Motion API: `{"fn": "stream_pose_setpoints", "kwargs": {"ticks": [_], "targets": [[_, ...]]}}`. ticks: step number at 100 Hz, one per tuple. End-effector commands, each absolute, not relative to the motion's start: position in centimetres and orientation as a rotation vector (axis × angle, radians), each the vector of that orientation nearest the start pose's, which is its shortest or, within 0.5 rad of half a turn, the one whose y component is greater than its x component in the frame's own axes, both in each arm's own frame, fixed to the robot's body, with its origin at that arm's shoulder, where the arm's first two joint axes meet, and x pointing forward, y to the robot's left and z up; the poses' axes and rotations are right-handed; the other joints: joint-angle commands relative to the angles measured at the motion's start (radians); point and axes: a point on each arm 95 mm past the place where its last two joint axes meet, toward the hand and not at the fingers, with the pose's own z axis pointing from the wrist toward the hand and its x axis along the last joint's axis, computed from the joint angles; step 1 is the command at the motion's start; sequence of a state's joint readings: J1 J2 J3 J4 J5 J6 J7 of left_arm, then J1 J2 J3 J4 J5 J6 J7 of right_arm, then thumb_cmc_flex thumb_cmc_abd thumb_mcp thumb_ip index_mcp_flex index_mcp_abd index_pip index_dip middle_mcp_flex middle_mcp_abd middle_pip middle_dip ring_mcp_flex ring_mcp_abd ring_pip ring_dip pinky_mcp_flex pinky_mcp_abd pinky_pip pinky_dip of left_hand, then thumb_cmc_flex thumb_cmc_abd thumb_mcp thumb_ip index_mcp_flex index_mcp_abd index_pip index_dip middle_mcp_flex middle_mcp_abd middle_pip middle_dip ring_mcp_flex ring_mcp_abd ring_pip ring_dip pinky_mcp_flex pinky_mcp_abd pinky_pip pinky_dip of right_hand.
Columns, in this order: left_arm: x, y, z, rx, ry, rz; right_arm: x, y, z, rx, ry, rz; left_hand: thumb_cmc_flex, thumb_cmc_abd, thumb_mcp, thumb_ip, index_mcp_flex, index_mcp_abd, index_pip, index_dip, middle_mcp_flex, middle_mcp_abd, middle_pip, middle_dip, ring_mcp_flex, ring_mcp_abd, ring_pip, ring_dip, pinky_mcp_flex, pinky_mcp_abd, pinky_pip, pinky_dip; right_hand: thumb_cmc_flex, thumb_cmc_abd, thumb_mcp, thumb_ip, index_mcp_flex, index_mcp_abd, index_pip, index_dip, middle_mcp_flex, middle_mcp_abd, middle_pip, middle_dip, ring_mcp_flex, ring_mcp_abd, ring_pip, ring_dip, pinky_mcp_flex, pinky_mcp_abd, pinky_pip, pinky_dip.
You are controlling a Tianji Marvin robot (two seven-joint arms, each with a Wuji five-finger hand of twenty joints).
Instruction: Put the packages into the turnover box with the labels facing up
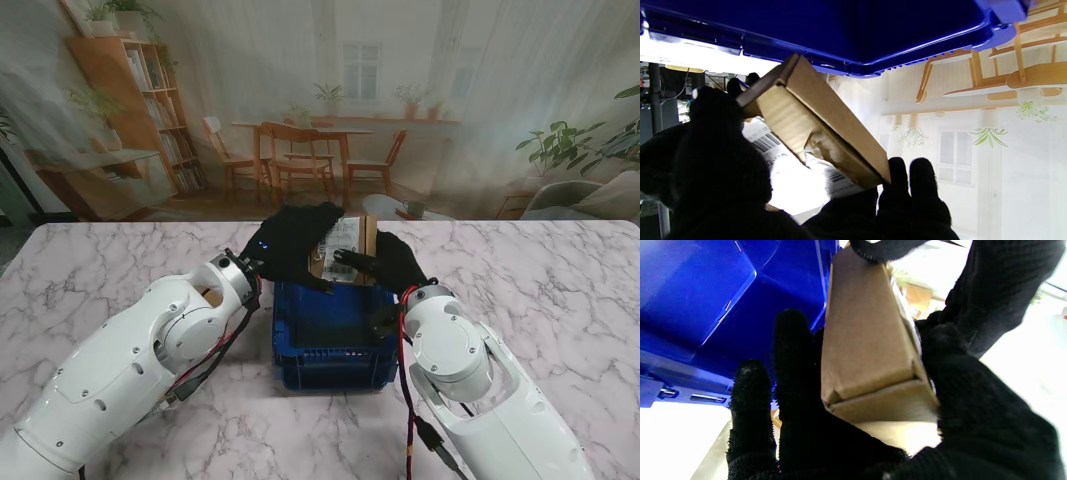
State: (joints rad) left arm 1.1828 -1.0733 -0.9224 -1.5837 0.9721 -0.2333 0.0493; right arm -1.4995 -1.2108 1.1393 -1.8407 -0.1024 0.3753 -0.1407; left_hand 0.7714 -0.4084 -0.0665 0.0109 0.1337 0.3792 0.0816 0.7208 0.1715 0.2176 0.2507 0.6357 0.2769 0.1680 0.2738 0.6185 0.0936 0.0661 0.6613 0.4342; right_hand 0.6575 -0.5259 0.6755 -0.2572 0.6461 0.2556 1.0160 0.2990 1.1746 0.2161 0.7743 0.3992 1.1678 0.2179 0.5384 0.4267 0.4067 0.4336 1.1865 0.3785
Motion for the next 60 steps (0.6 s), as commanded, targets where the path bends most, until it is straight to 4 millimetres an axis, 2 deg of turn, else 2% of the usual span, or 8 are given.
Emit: {"fn": "stream_pose_setpoints", "kwargs": {"ticks": [1, 12, 23, 28, 34, 44, 55, 60], "targets": [[44.80, -10.11, -22.32, -0.656, 1.684, -1.821, 40.41, 7.28, -24.36, -2.317, -0.842, -2.194, 0.129, 0.082, 0.077, 0.115, -0.036, -0.072, 0.036, 0.052, 0.028, -0.082, 0.051, 0.031, 0.024, -0.027, 0.025, 0.032, 0.008, -0.038, 0.032, 0.029, 0.179, 0.109, 0.178, 0.041, 0.008, -0.115, 0.022, -0.014, 0.066, -0.115, 0.058, 0.015, 0.012, -0.029, 0.017, -0.009, -0.014, -0.006, -0.003, -0.010], [44.89, -9.82, -22.24, -0.653, 1.683, -1.840, 40.49, 7.26, -24.45, -2.311, -0.848, -2.186, 0.122, 0.085, 0.077, 0.130, -0.037, -0.077, 0.030, 0.069, 0.016, -0.087, 0.067, 0.037, 0.023, -0.031, 0.024, 0.047, 0.006, -0.042, 0.034, 0.036, 0.179, 0.109, 0.178, 0.041, 0.010, -0.118, 0.022, -0.014, 0.066, -0.115, 0.059, 0.015, 0.012, -0.030, 0.016, -0.009, -0.016, -0.002, -0.005, -0.011], [45.03, -9.52, -22.35, -0.662, 1.696, -1.828, 40.58, 7.27, -24.47, -2.306, -0.847, -2.181, 0.026, 0.056, 0.063, 0.078, -0.004, -0.077, -0.081, -0.224, -0.035, -0.024, -0.138, -0.197, -0.021, 0.001, -0.056, -0.043, -0.015, -0.032, -0.011, 0.035, 0.179, 0.108, 0.179, 0.042, 0.013, -0.119, 0.022, -0.013, 0.066, -0.118, 0.060, 0.015, 0.012, -0.032, 0.017, -0.008, -0.016, -0.003, -0.006, -0.012], [45.10, -9.47, -22.45, -0.672, 1.701, -1.823, 40.62, 7.29, -24.49, -2.305, -0.847, -2.178, -0.021, 0.044, 0.060, 0.051, 0.001, -0.088, -0.105, -0.441, -0.065, -0.004, -0.235, -0.323, -0.059, 0.020, -0.099, -0.128, -0.028, -0.024, -0.052, 0.016, 0.180, 0.107, 0.180, 0.042, 0.013, -0.119, 0.022, -0.012, 0.066, -0.117, 0.060, 0.016, 0.012, -0.032, 0.018, -0.008, -0.016, -0.003, -0.006, -0.012], [45.19, -9.44, -22.51, -0.675, 1.701, -1.820, 40.65, 7.30, -24.52, -2.304, -0.851, -2.174, -0.072, 0.032, 0.060, 0.027, 0.002, -0.091, -0.116, -0.600, -0.083, 0.015, -0.266, -0.473, -0.102, 0.039, -0.129, -0.208, -0.042, -0.017, -0.104, -0.030, 0.180, 0.106, 0.181, 0.042, 0.015, -0.120, 0.022, -0.011, 0.066, -0.117, 0.061, 0.016, 0.013, -0.032, 0.018, -0.008, -0.018, -0.003, -0.008, -0.013], [45.22, -9.55, -22.48, -0.687, 1.699, -1.830, 40.67, 7.32, -24.55, -2.300, -0.854, -2.169, -0.108, 0.029, 0.051, -0.022, 0.002, -0.098, -0.122, -0.673, -0.099, 0.048, -0.291, -0.597, -0.143, 0.062, -0.150, -0.275, -0.049, -0.005, -0.151, -0.087, 0.180, 0.106, 0.182, 0.042, 0.017, -0.119, 0.022, -0.010, 0.067, -0.117, 0.061, 0.017, 0.012, -0.032, 0.018, -0.007, -0.018, -0.003, -0.008, -0.013], [45.29, -9.78, -22.40, -0.684, 1.702, -1.840, 40.72, 7.37, -24.57, -2.296, -0.852, -2.170, -0.112, 0.012, 0.045, -0.033, 0.005, -0.080, -0.119, -0.677, -0.096, 0.063, -0.284, -0.599, -0.143, 0.065, -0.143, -0.288, -0.039, -0.010, -0.156, -0.099, 0.180, 0.106, 0.184, 0.041, 0.017, -0.122, 0.021, -0.009, 0.066, -0.118, 0.061, 0.017, 0.011, -0.032, 0.018, -0.007, -0.019, -0.002, -0.009, -0.013], [45.26, -9.93, -22.41, -0.686, 1.702, -1.846, 40.75, 7.41, -24.58, -2.296, -0.847, -2.172, -0.106, 0.005, 0.049, -0.039, 0.004, -0.043, -0.102, -0.624, -0.091, 0.069, -0.272, -0.532, -0.124, 0.059, -0.114, -0.298, -0.029, -0.016, -0.132, -0.111, 0.181, 0.106, 0.185, 0.041, 0.017, -0.121, 0.021, -0.009, 0.066, -0.119, 0.061, 0.018, 0.012, -0.033, 0.018, -0.007, -0.019, -0.002, -0.010, -0.013]]}}
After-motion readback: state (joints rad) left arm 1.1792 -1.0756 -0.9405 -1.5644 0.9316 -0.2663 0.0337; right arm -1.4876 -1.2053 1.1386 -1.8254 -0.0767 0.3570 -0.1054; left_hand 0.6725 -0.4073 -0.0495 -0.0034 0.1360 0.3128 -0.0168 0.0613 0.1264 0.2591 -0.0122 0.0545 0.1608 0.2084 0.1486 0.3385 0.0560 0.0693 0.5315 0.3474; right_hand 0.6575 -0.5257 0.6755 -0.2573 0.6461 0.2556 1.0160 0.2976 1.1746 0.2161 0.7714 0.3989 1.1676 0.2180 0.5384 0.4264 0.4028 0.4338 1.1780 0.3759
